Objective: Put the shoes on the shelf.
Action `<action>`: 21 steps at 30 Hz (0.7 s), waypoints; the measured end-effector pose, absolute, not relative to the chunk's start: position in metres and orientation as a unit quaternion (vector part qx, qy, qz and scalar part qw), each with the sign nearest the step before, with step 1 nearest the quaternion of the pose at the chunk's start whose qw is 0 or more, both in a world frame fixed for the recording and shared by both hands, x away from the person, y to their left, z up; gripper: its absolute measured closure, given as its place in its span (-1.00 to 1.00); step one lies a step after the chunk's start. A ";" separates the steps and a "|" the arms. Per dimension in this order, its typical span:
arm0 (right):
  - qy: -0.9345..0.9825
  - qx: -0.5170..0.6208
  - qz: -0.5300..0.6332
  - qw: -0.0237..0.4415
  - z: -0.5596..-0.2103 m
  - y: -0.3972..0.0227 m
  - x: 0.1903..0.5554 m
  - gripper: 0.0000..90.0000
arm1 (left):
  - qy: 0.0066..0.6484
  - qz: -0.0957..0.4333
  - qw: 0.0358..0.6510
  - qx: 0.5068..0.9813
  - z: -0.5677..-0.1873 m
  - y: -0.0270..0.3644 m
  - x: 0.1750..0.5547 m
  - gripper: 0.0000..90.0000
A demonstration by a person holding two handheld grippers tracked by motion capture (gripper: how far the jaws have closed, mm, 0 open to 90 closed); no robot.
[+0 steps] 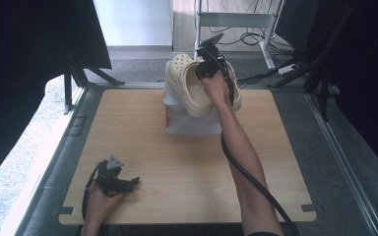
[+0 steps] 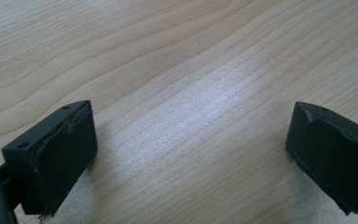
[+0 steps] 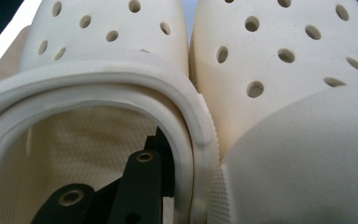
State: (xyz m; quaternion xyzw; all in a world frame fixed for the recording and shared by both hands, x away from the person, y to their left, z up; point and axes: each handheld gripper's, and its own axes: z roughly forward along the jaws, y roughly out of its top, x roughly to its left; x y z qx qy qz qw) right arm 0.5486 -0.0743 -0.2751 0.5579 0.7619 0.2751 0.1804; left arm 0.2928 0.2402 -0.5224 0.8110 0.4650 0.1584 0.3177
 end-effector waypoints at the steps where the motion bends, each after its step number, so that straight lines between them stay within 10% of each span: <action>1: 0.759 0.561 0.276 0.180 -0.275 -0.073 0.552 0.59 | 0.465 0.158 0.318 0.811 -0.522 0.240 0.293 -0.96; 21: 0.728 0.606 0.261 0.184 -0.301 -0.062 0.612 0.56 | 0.463 0.160 0.319 0.811 -0.522 0.241 0.293 -0.94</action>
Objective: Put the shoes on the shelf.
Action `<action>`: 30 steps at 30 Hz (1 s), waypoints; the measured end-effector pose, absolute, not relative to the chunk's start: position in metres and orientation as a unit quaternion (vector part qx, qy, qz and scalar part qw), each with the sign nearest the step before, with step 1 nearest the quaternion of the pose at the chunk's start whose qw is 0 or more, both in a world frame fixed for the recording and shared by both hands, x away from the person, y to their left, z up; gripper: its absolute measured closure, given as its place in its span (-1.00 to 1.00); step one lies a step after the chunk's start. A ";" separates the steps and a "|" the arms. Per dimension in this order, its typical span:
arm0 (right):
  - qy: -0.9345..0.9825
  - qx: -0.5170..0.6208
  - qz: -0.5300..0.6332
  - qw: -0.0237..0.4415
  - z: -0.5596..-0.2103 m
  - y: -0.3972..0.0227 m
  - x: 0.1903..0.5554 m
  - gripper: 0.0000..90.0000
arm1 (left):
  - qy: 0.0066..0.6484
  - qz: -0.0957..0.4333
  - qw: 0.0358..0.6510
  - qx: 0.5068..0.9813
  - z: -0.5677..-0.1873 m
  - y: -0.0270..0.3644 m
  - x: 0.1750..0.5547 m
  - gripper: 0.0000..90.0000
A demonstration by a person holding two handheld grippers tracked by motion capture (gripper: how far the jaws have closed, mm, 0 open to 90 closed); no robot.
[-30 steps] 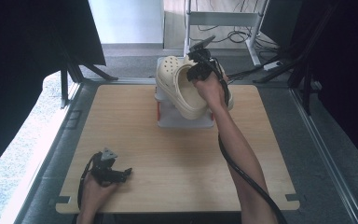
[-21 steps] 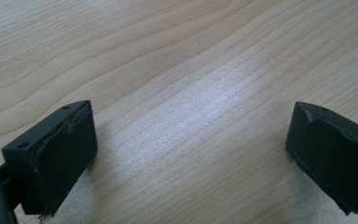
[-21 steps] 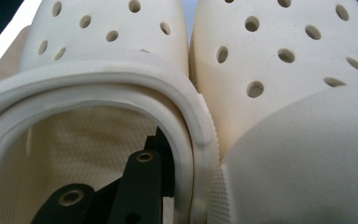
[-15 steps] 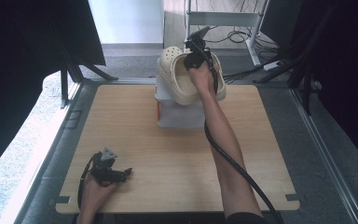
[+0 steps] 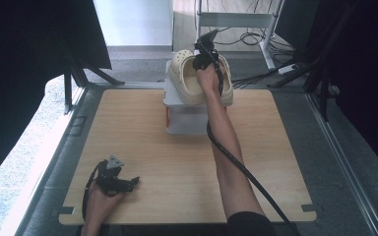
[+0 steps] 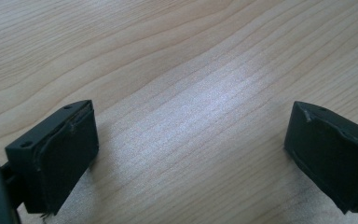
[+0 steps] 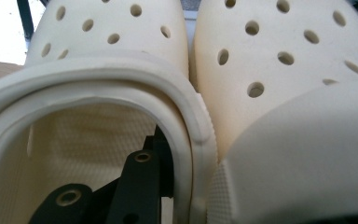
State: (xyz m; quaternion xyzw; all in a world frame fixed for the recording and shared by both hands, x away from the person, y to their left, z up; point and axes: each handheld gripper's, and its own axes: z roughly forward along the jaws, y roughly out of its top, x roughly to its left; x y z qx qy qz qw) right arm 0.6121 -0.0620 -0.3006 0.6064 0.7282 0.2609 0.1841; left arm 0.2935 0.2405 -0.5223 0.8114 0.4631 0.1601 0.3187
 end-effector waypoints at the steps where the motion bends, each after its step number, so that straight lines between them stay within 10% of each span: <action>1: 0.727 0.605 0.266 0.187 -0.301 -0.062 0.612 0.56 | 0.463 0.159 0.318 0.812 -0.522 0.241 0.293 -0.94; 15: 0.754 0.546 0.319 0.180 -0.293 -0.075 0.601 -0.21 | 0.463 0.159 0.318 0.812 -0.522 0.241 0.293 -0.94; 30: 0.787 0.480 0.356 0.152 -0.291 -0.091 0.570 -0.61 | 0.463 0.160 0.318 0.811 -0.522 0.240 0.293 -0.94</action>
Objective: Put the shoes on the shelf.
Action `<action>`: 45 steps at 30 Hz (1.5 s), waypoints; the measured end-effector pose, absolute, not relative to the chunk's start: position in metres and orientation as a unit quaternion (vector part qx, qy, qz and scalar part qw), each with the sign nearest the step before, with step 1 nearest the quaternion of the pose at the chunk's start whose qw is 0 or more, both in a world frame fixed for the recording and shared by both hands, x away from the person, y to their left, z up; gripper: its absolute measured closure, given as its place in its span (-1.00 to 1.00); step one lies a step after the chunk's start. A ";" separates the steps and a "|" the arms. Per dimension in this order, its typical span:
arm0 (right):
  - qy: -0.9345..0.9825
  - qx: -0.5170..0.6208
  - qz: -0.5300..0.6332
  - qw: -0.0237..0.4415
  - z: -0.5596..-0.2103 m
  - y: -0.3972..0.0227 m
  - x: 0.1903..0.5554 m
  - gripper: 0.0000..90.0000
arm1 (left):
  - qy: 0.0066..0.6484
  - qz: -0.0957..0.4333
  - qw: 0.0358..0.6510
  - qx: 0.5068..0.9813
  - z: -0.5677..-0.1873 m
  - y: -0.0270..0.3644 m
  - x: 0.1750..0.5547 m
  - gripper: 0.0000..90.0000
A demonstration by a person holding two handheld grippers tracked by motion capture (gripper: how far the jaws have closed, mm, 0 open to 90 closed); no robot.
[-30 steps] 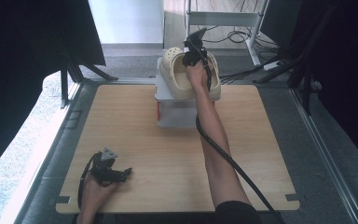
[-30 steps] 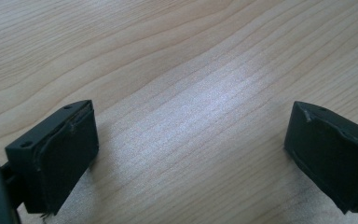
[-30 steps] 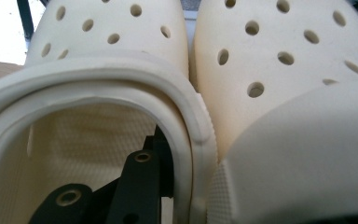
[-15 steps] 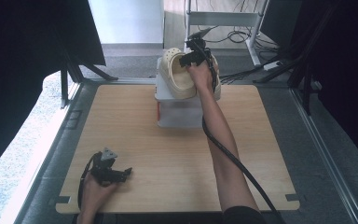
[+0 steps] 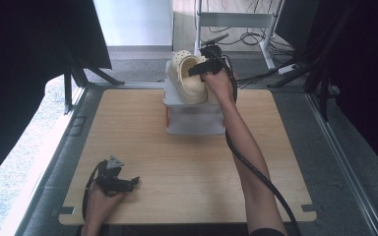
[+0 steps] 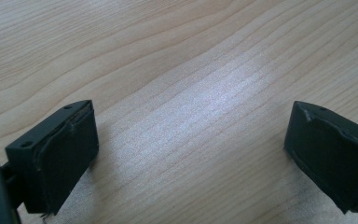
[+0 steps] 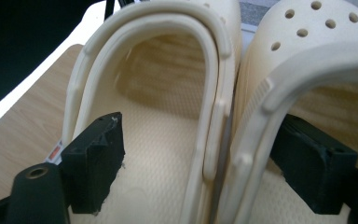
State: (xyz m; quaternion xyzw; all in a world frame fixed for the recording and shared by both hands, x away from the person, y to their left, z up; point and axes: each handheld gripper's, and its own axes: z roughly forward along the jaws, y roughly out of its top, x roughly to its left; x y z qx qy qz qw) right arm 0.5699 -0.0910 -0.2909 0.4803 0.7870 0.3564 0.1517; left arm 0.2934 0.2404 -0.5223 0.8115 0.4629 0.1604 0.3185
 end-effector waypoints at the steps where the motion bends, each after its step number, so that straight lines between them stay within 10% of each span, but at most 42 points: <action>1: 0.789 0.477 0.356 0.153 -0.291 -0.092 0.568 -0.62 | 0.462 0.158 0.318 0.813 -0.522 0.241 0.293 -0.94; 45: 0.855 0.332 0.379 0.124 -0.292 -0.135 0.436 -0.81 | 0.463 0.161 0.319 0.811 -0.522 0.240 0.294 -0.94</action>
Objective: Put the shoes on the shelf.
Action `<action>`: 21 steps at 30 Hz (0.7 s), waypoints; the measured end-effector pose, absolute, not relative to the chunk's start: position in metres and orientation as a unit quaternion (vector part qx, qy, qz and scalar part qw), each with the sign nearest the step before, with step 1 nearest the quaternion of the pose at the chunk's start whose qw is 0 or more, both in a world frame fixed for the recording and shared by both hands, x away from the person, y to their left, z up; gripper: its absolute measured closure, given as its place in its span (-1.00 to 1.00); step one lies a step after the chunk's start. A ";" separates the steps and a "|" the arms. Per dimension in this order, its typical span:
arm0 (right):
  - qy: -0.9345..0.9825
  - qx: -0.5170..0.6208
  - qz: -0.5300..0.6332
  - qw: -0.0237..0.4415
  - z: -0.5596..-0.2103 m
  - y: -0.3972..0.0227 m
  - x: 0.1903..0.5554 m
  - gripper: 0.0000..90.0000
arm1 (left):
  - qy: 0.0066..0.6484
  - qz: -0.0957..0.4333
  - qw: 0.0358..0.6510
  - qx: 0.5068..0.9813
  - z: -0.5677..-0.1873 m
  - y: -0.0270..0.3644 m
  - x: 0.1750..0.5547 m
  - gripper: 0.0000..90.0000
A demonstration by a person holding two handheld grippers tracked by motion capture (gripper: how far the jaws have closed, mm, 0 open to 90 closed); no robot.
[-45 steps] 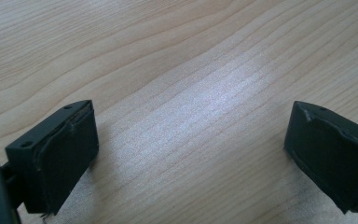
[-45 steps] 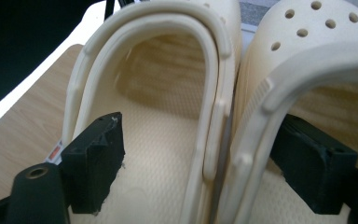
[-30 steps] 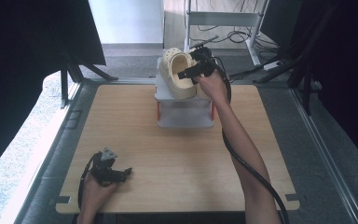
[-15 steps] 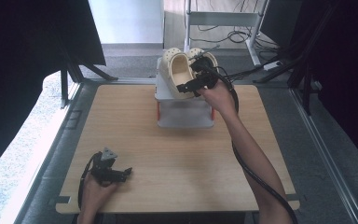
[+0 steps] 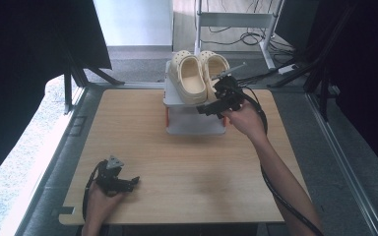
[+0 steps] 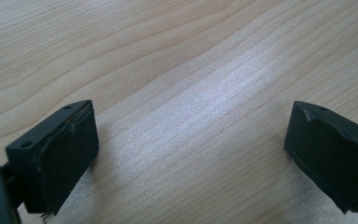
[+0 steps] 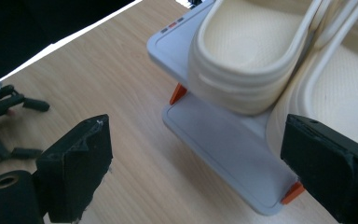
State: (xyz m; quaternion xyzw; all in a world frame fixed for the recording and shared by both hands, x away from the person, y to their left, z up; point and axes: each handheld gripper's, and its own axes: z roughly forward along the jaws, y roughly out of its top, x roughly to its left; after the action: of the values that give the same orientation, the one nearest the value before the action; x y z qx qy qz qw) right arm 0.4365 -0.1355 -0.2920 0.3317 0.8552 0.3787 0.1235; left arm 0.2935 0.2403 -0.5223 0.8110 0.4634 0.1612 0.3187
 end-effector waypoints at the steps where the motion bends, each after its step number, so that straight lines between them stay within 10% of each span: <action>1: 0.856 0.330 0.380 0.122 -0.294 -0.138 0.433 -0.81 | 0.464 0.161 0.319 0.811 -0.522 0.240 0.293 -0.94; 21: 0.857 0.337 0.372 0.117 -0.340 -0.204 0.395 -0.76 | 0.465 0.162 0.319 0.810 -0.522 0.240 0.294 -0.94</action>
State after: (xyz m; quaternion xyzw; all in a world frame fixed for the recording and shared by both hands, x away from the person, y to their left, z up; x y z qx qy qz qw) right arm 0.3952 -0.2038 -0.3398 0.3375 0.8567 0.3721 0.1168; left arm 0.2935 0.2400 -0.5223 0.8097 0.4651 0.1617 0.3191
